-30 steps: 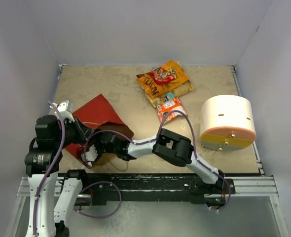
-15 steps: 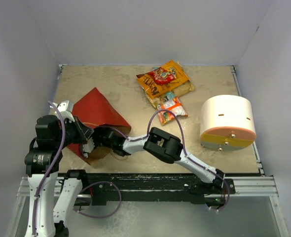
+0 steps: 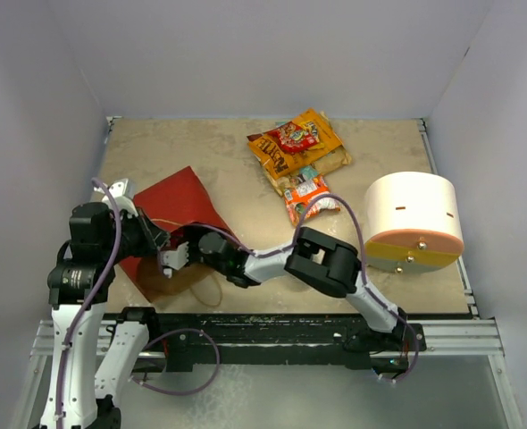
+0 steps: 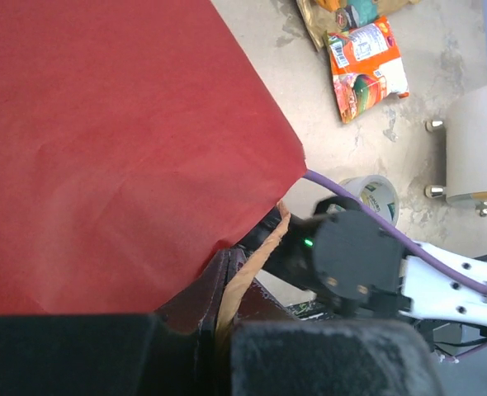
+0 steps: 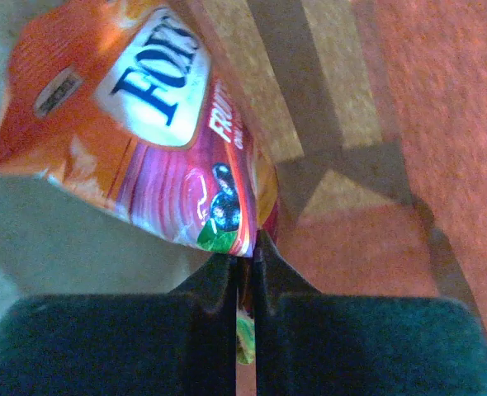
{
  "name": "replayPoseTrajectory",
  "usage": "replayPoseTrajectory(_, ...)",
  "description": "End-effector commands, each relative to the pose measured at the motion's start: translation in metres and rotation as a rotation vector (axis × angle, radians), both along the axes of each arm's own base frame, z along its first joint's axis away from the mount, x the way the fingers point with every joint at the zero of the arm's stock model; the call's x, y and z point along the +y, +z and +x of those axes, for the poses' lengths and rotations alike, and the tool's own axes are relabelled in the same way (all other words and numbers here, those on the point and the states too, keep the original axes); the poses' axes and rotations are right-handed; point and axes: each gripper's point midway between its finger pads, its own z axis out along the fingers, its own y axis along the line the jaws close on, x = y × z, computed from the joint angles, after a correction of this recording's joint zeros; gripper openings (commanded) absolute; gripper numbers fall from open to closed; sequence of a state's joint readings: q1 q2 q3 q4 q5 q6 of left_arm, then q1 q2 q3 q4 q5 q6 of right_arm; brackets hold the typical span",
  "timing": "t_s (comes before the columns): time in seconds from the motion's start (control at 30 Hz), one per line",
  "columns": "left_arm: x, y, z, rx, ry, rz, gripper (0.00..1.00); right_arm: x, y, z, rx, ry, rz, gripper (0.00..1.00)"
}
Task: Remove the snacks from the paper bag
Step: Take out the snack from the paper bag.
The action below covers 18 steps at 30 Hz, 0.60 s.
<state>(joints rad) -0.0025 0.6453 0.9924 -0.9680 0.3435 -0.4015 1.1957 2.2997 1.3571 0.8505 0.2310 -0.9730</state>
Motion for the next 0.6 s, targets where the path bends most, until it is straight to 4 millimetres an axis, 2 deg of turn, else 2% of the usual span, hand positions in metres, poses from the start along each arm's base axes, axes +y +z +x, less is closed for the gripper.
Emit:
replayPoseTrajectory(0.0, 0.003, 0.014, 0.002, -0.049, 0.024, 0.007, 0.00, -0.020, 0.068, -0.026, 0.130, -0.050, 0.279, 0.00)
replayPoseTrajectory(0.2, 0.007, 0.012, 0.002, -0.041, 0.054, 0.006, 0.00, -0.045, 0.066, -0.075, 0.369, 0.011, 0.316, 0.00)
replayPoseTrajectory(0.27, 0.007, 0.013, 0.001, -0.049, 0.061, 0.004, 0.00, -0.055, 0.059, -0.092, 0.444, 0.040, 0.291, 0.00)
replayPoseTrajectory(0.4, 0.008, 0.014, 0.000, -0.059, 0.071, 0.003, 0.00, -0.073, 0.069, -0.119, 0.569, 0.104, 0.297, 0.00)
replayPoseTrajectory(0.57, 0.008, 0.015, -0.002, -0.067, 0.068, 0.001, 0.00, -0.100, 0.099, -0.151, 0.697, 0.182, 0.362, 0.00)
